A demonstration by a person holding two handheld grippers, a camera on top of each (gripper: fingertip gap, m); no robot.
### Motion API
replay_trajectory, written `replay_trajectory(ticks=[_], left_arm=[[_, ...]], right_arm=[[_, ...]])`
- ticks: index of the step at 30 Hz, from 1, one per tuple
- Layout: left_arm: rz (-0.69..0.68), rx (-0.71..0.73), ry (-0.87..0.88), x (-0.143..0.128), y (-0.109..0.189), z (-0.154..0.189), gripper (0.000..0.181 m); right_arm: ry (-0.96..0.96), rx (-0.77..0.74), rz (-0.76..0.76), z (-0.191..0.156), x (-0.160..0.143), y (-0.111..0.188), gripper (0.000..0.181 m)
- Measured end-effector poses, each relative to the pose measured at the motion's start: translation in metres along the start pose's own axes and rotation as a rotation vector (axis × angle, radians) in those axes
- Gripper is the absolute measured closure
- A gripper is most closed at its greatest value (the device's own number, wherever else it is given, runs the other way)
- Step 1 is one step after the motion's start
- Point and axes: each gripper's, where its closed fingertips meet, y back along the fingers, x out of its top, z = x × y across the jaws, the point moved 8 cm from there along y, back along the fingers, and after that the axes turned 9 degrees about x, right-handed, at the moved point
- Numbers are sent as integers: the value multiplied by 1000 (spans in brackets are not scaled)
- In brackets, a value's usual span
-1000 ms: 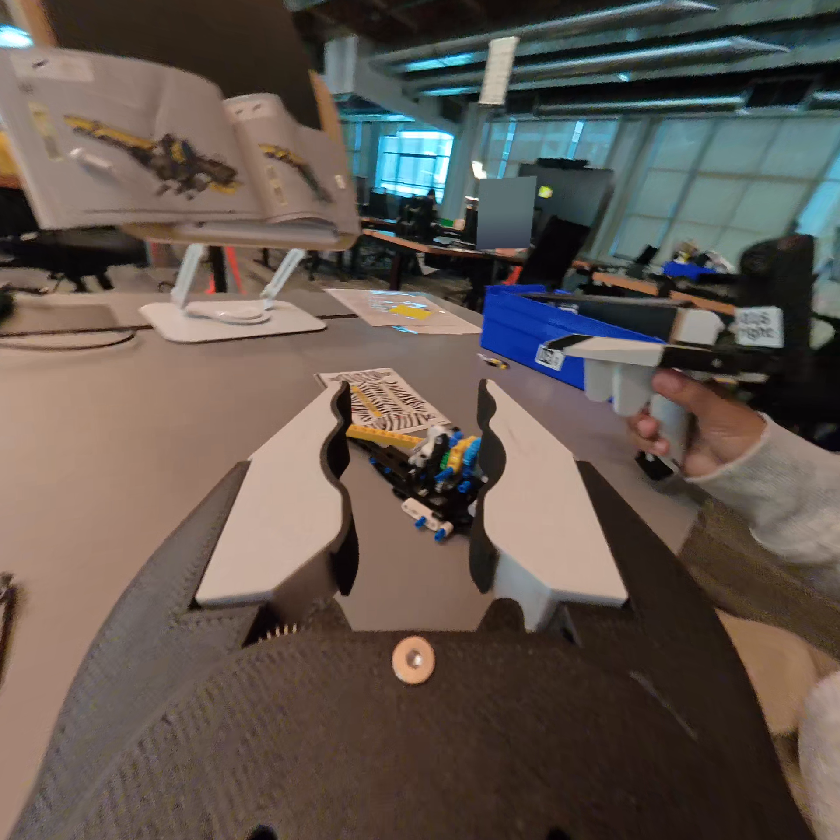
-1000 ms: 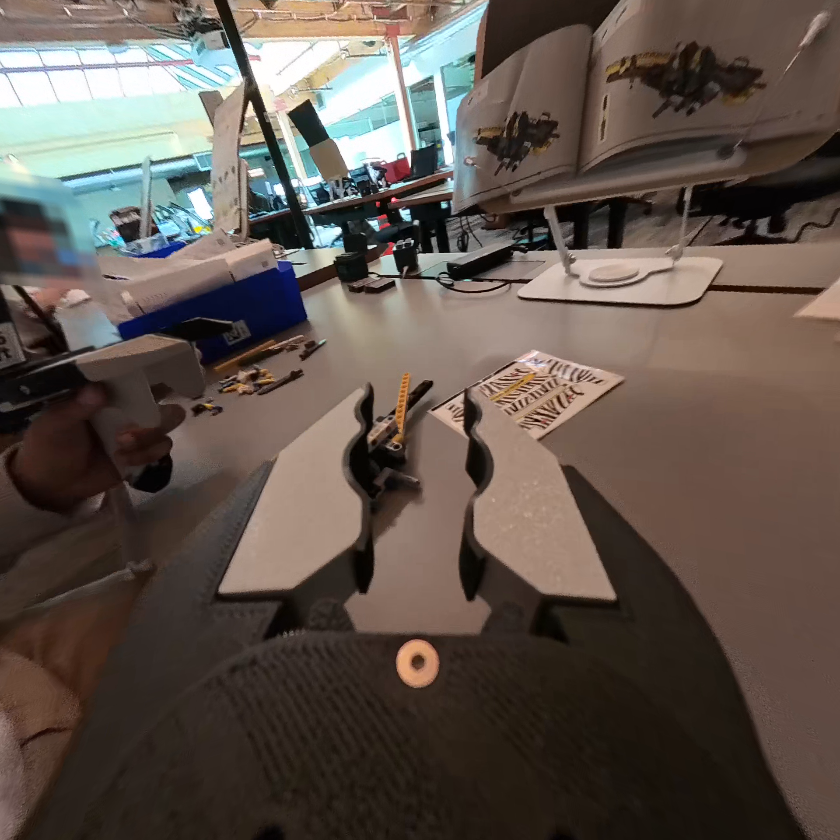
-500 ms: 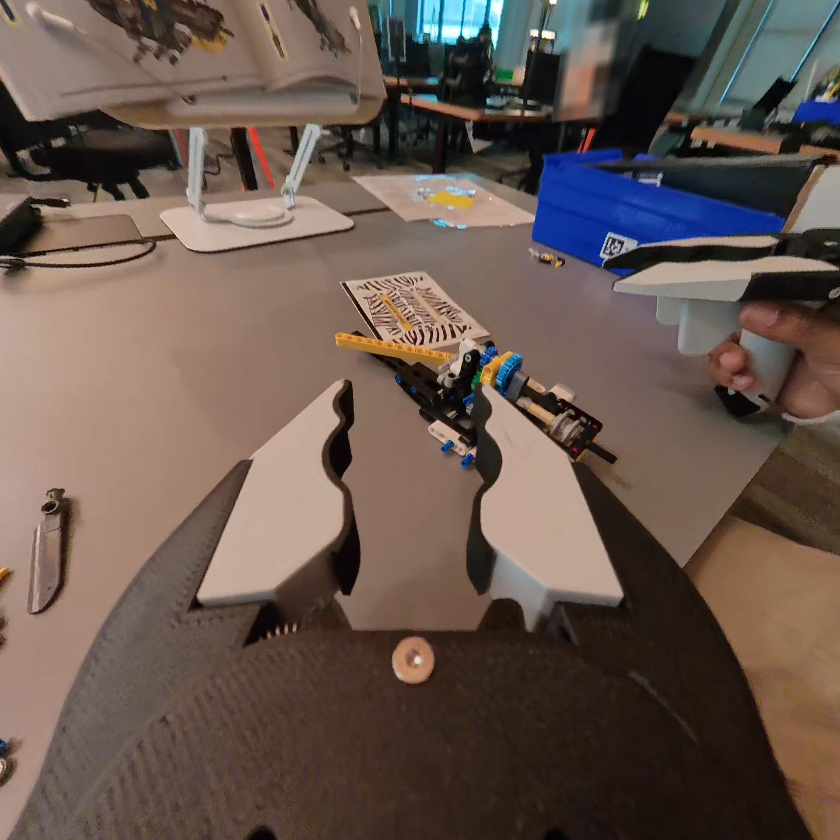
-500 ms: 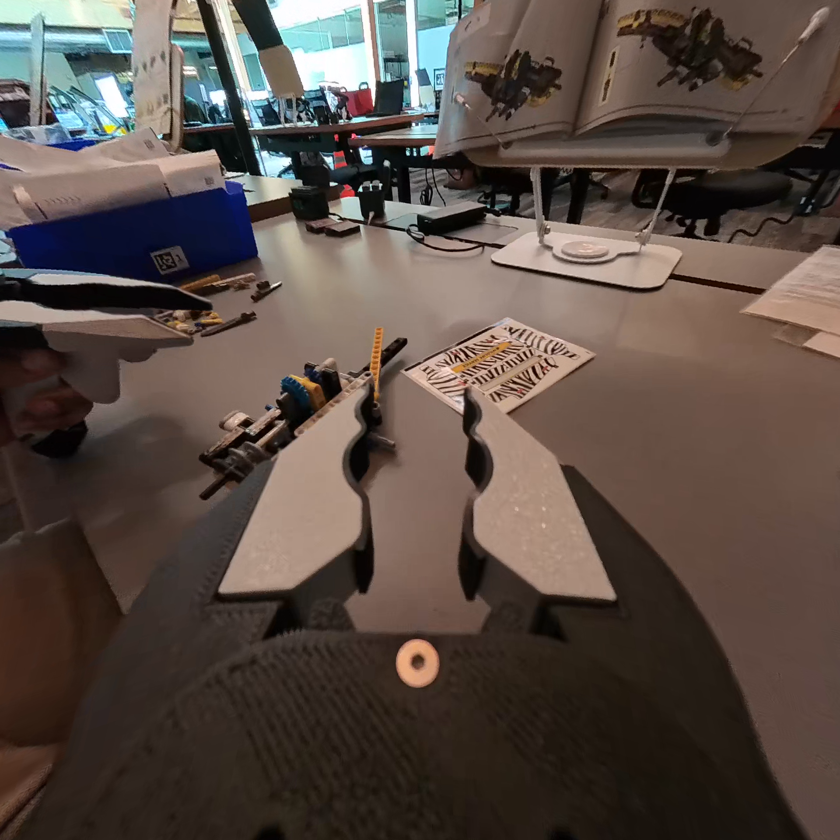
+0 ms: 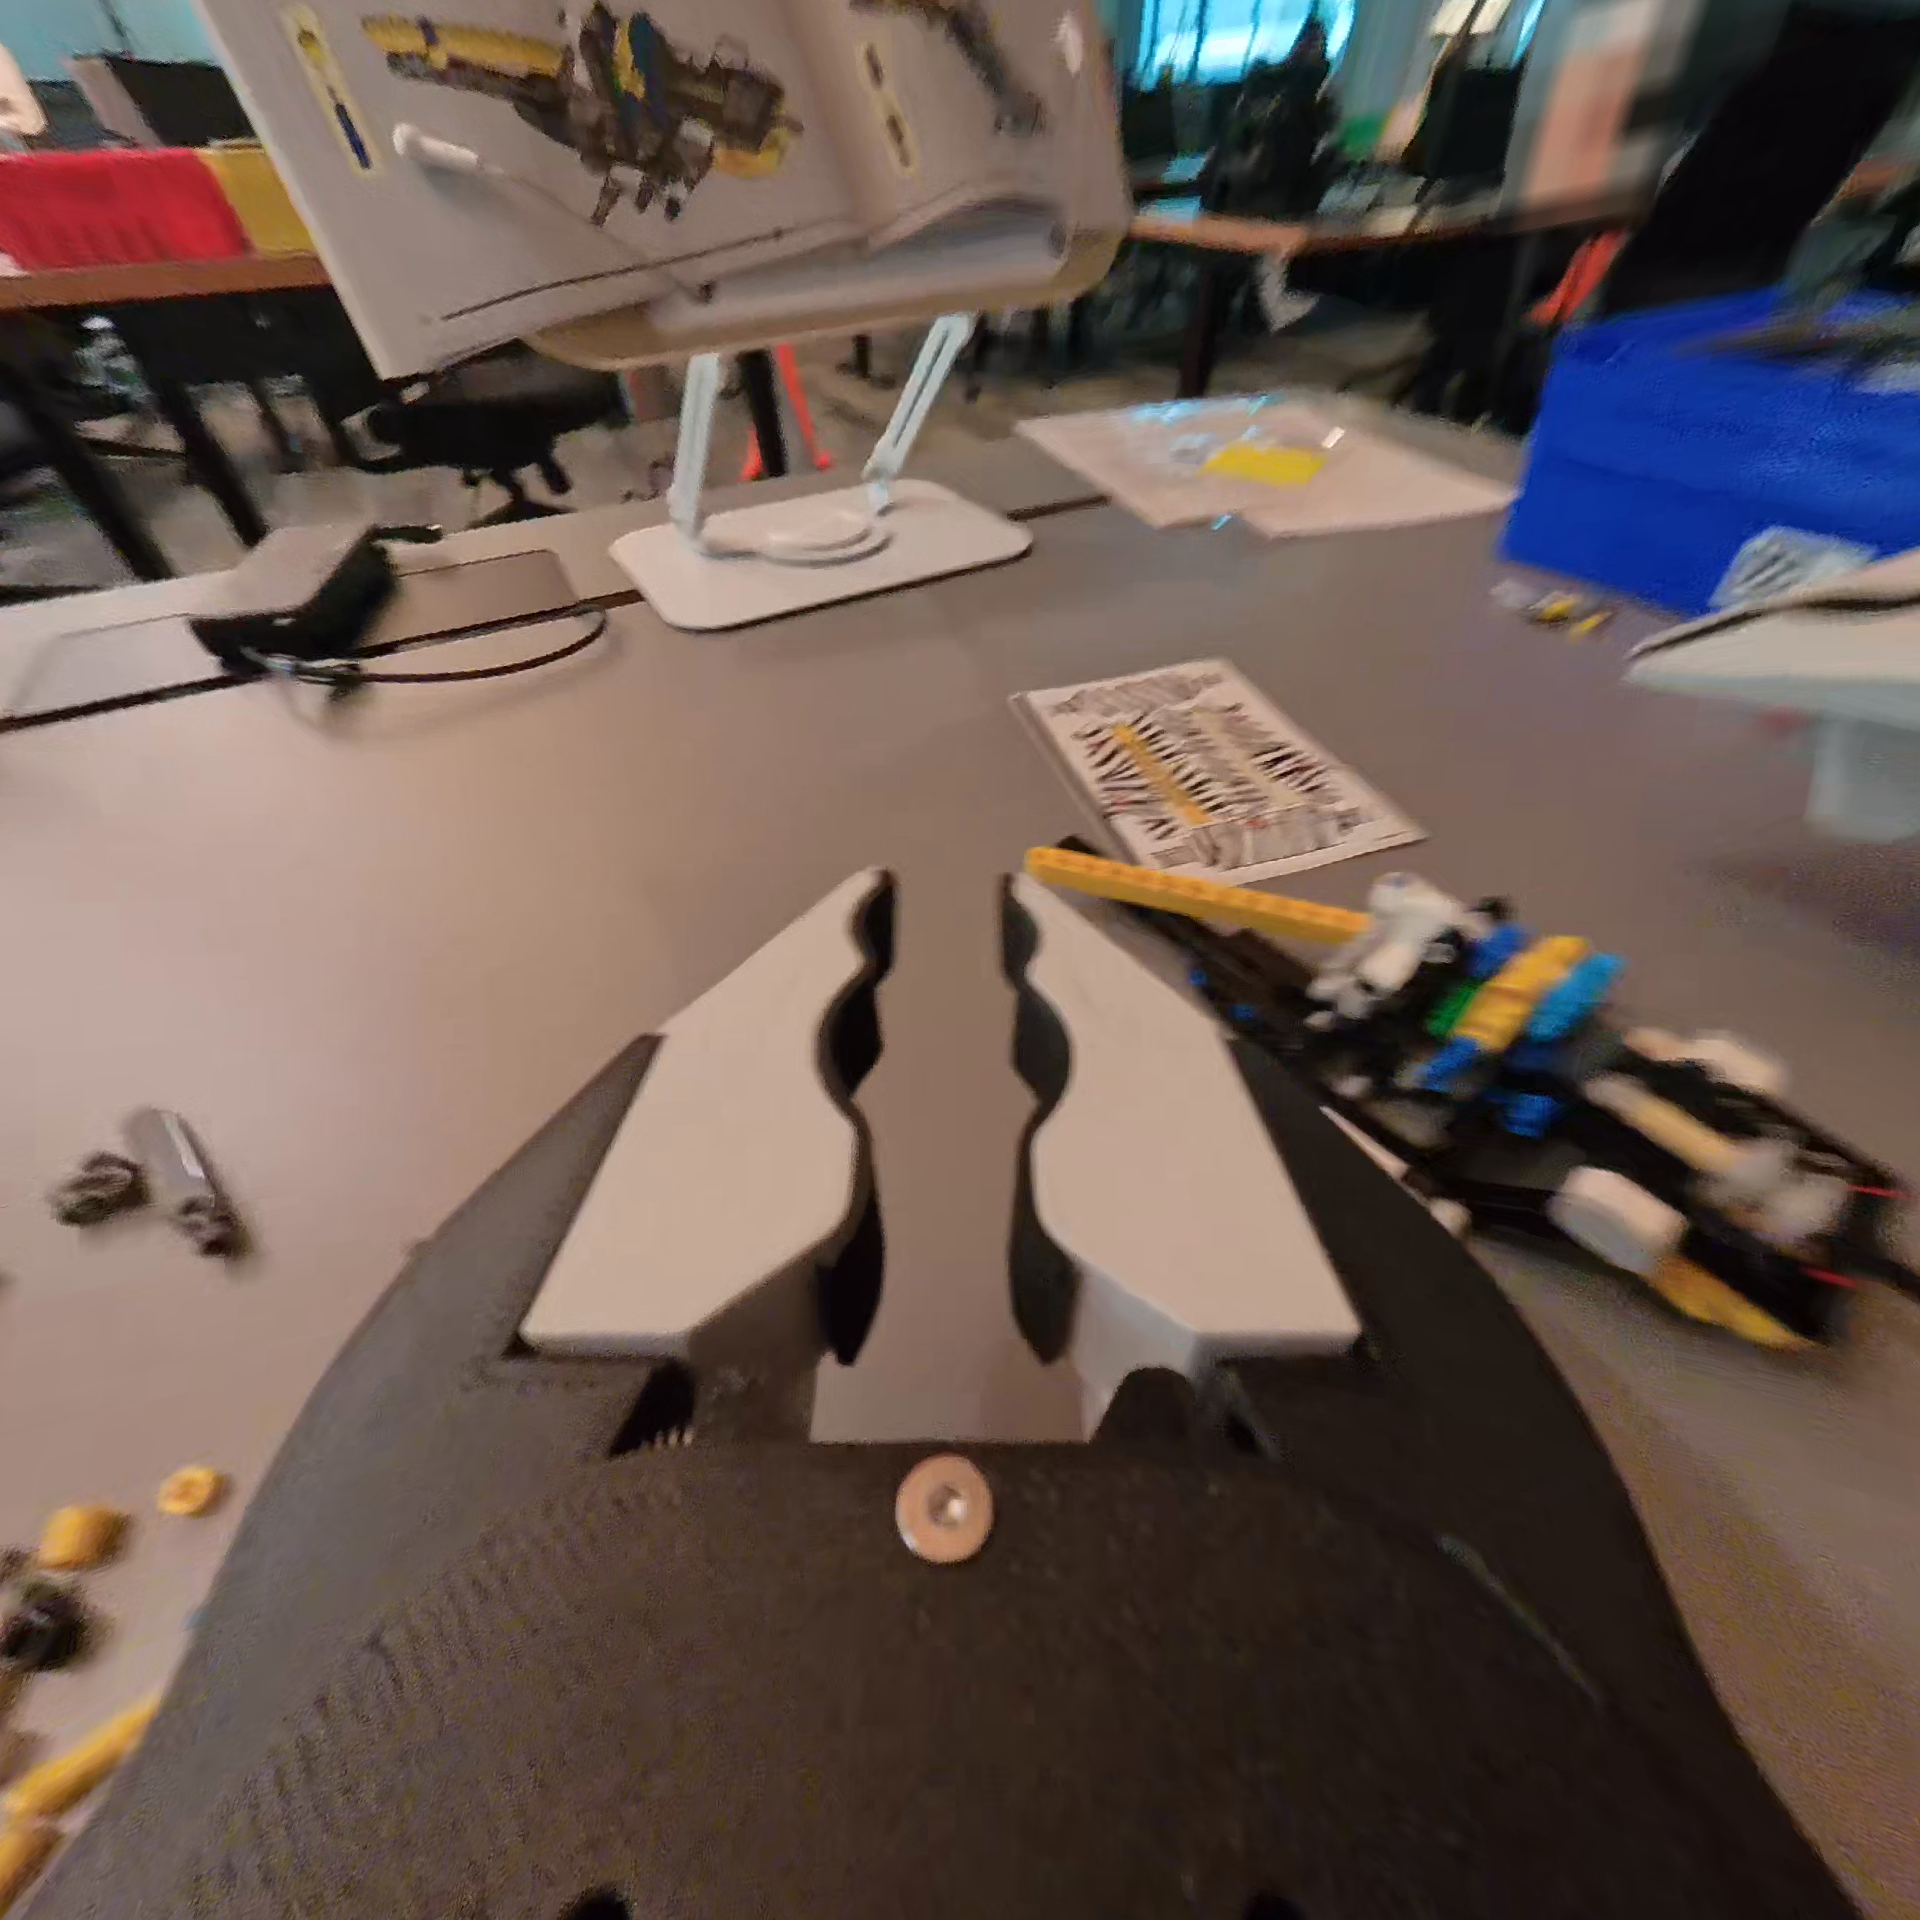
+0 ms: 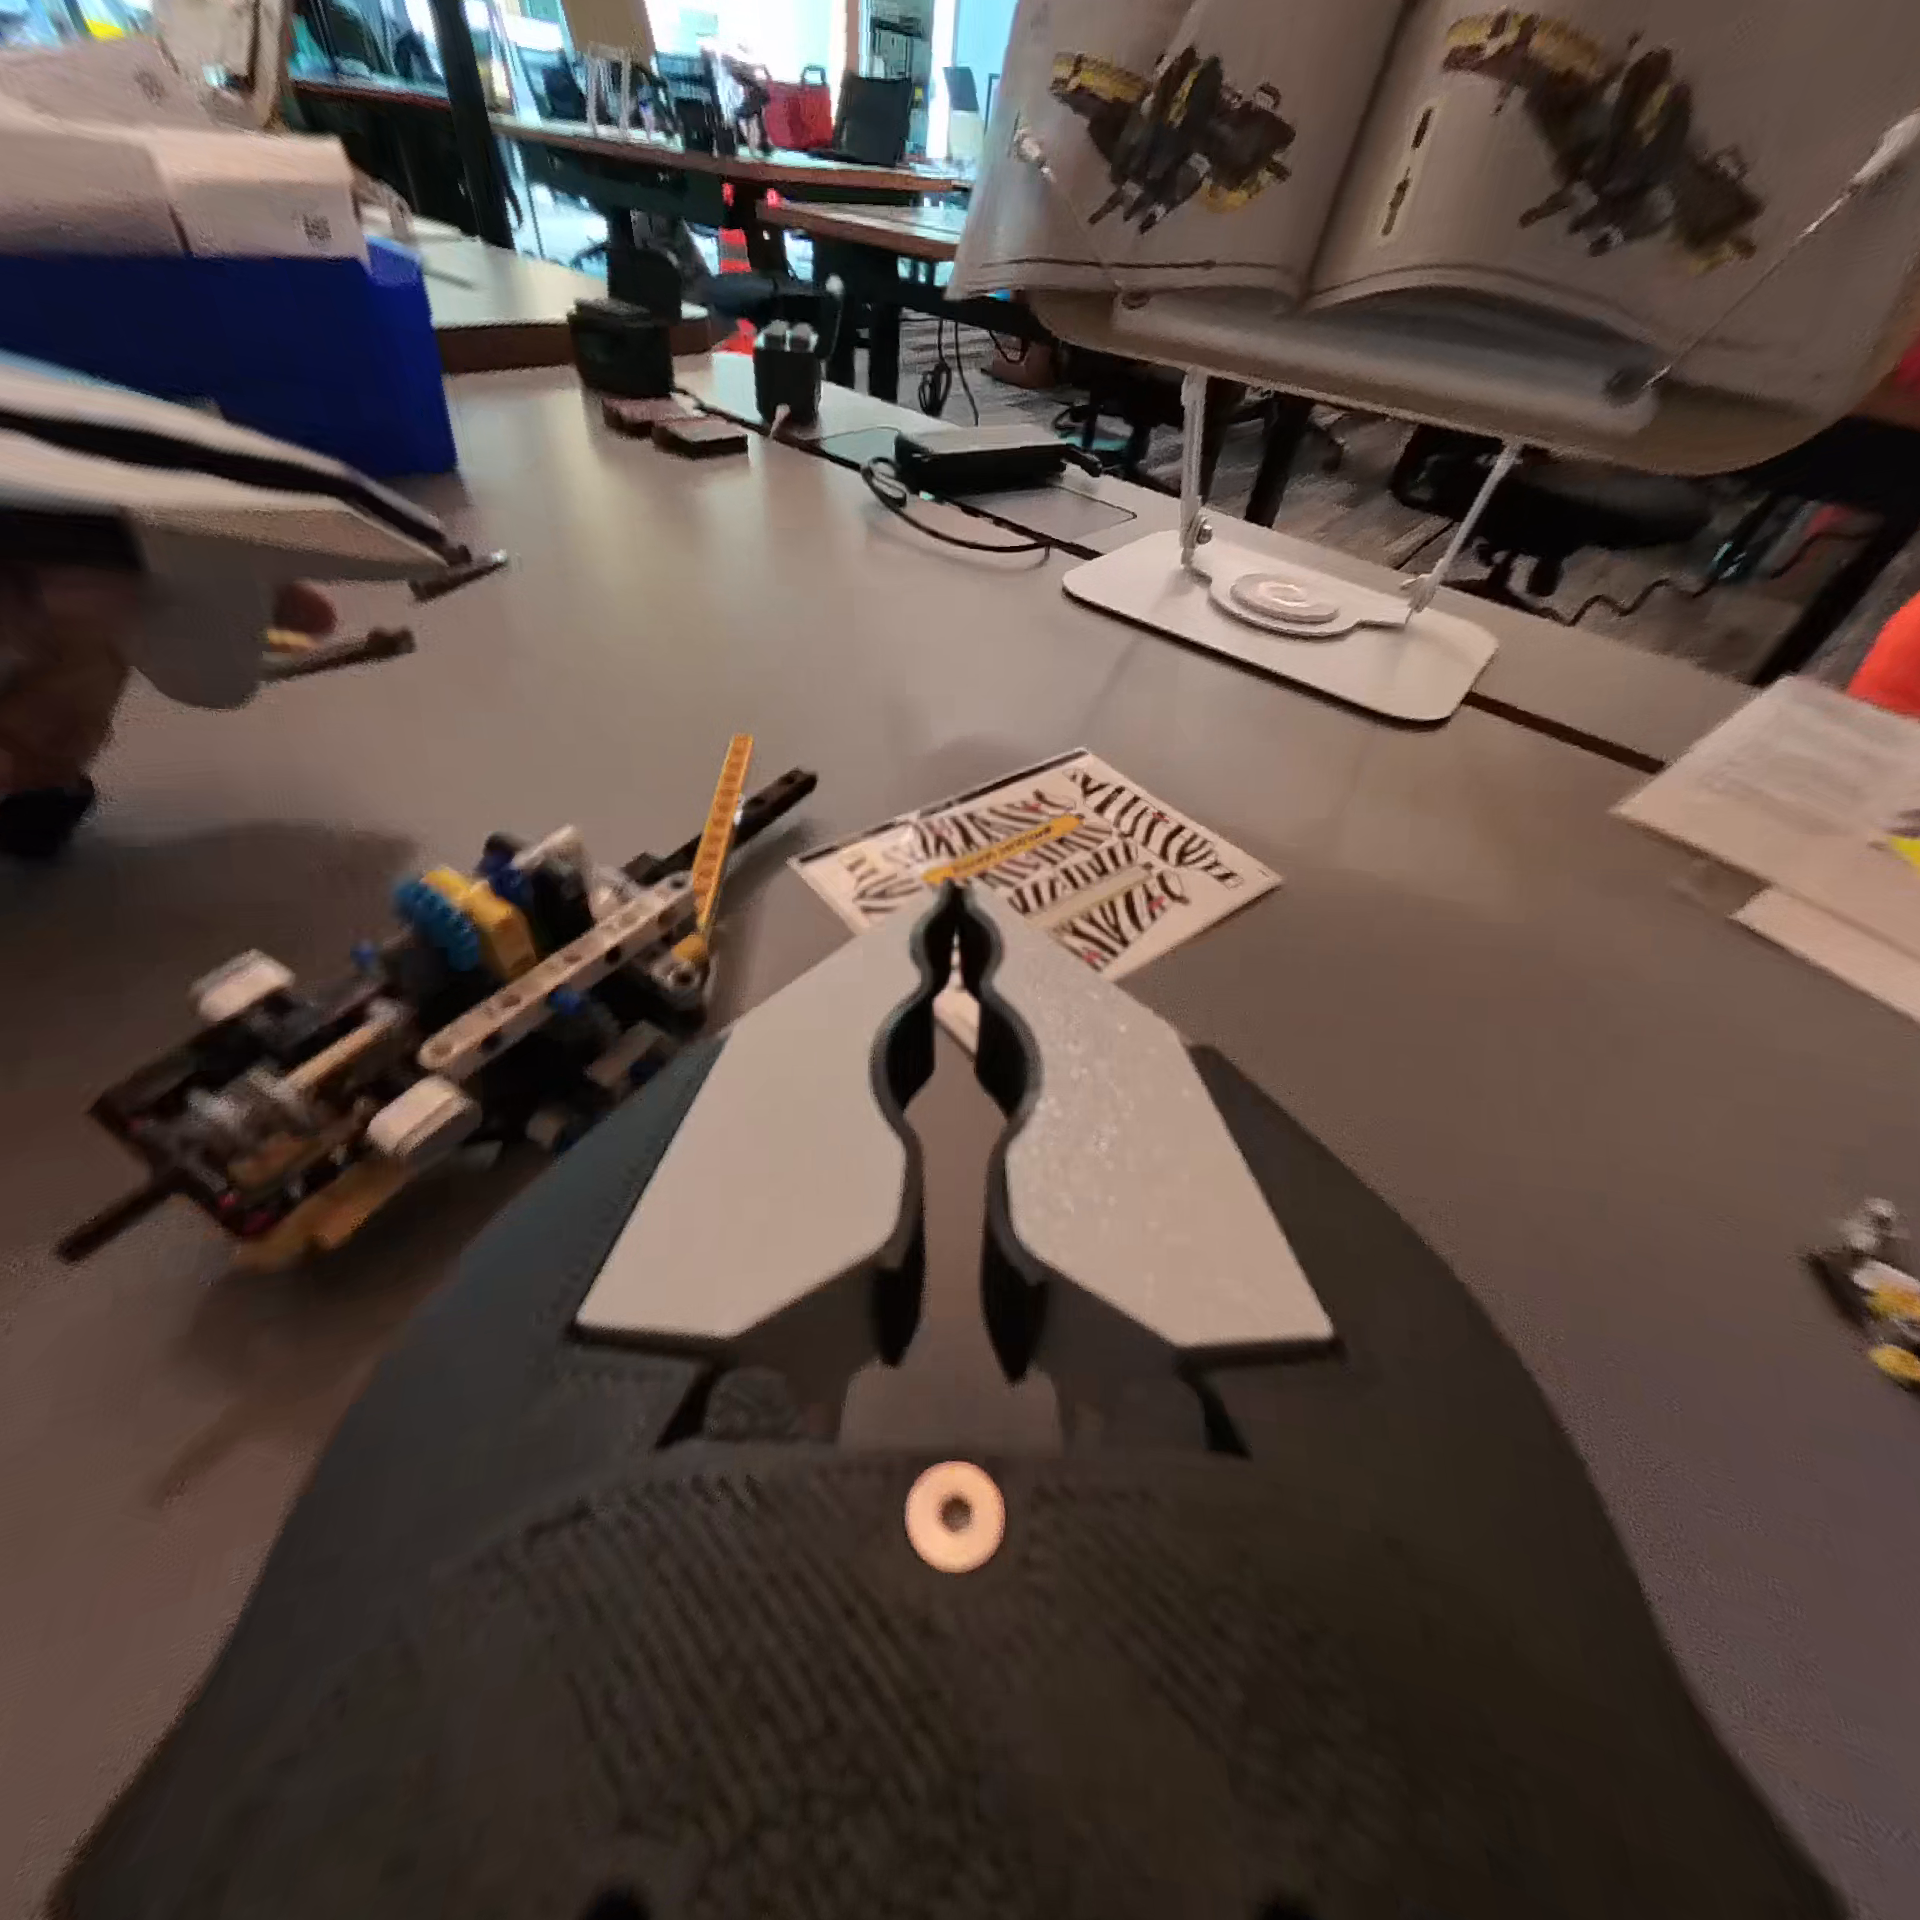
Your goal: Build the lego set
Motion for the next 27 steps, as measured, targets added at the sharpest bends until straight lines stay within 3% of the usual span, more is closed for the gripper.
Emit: replay_trajectory(ticks=[3,12,19,24,27], left_arm=[[-91,38,-79,-1,-29,-6,181],[-261,-33,49,-3,-78,-16,181],[-153,-63,11,3,-66,-11,181],[-177,-120,5,0,-60,-1,181],[-101,-96,27,4,-52,-4,181]], right_arm=[[-77,-3,14,24,3,-22,181],[-174,48,-144,53,-2,-65,181],[-110,86,-83,45,3,-59,181],[-55,87,-7,40,7,-51,181],[-59,86,52,40,9,-45,181]])
